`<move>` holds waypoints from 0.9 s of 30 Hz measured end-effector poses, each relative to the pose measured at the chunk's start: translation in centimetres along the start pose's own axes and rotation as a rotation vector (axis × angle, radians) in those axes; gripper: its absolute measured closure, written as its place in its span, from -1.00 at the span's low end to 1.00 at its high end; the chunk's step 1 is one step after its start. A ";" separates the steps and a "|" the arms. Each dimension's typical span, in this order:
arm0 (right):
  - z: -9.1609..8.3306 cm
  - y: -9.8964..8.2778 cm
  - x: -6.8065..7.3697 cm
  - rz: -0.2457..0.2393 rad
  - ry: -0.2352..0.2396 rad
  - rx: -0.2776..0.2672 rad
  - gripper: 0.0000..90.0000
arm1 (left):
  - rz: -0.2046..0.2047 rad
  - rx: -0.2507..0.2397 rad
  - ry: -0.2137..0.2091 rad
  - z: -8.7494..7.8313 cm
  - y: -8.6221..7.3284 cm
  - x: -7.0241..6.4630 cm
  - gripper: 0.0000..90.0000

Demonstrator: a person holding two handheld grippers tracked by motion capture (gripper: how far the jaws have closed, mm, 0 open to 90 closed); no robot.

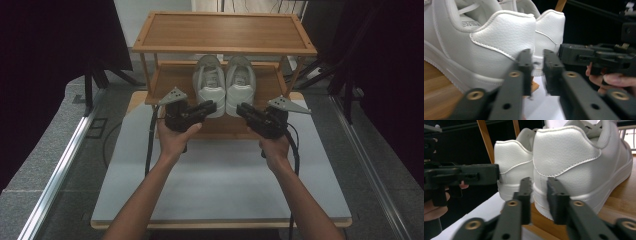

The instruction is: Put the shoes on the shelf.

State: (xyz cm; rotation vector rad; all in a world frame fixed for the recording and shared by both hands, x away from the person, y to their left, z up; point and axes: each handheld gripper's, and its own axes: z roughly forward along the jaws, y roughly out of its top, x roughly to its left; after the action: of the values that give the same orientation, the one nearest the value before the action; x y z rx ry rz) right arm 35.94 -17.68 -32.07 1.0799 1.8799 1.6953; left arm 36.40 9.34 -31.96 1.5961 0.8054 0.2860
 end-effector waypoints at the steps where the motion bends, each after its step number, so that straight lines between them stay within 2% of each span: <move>1: -0.2 -0.1 0.0 0.000 0.004 -0.013 0.47 | -0.002 -0.012 -0.011 -0.3 -0.2 -0.1 0.55; 5: -1.4 -0.5 -0.1 0.022 0.028 -0.053 0.33 | 0.008 -0.035 -0.029 -1.9 -0.9 -0.7 0.35; 9: -3.0 -1.1 -0.1 0.012 0.044 -0.085 0.26 | 0.028 -0.047 -0.027 -3.8 -2.1 -1.2 0.24; 11: -4.0 -1.6 -0.2 0.004 0.049 -0.099 0.25 | 0.030 -0.049 -0.025 -4.1 -2.3 -1.3 0.19; 13: -4.7 -2.4 -0.2 0.005 0.051 -0.109 0.24 | 0.033 -0.050 -0.023 -5.4 -3.7 -1.5 0.17; 15: -5.3 -3.3 -0.2 -0.001 0.060 -0.097 0.22 | 0.025 -0.048 -0.022 -6.3 -4.7 -1.5 0.15; 19: -6.2 -5.3 -0.4 -0.002 0.061 -0.072 0.18 | 0.033 -0.051 0.018 -8.0 -7.0 -1.5 0.13; 21: -6.8 -6.3 -0.7 0.007 0.061 -0.066 0.17 | 0.016 -0.044 0.028 -8.7 -8.0 -1.2 0.12; 27: -7.8 -9.2 -1.7 -0.002 0.011 -0.030 0.15 | -0.080 0.002 0.057 -9.6 -11.2 0.7 0.10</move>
State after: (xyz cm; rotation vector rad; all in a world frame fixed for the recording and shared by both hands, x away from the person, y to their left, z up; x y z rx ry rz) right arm 28.72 -23.84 -39.76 1.0586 1.8556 1.7267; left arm 27.38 17.05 -40.69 1.5593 0.9110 0.2741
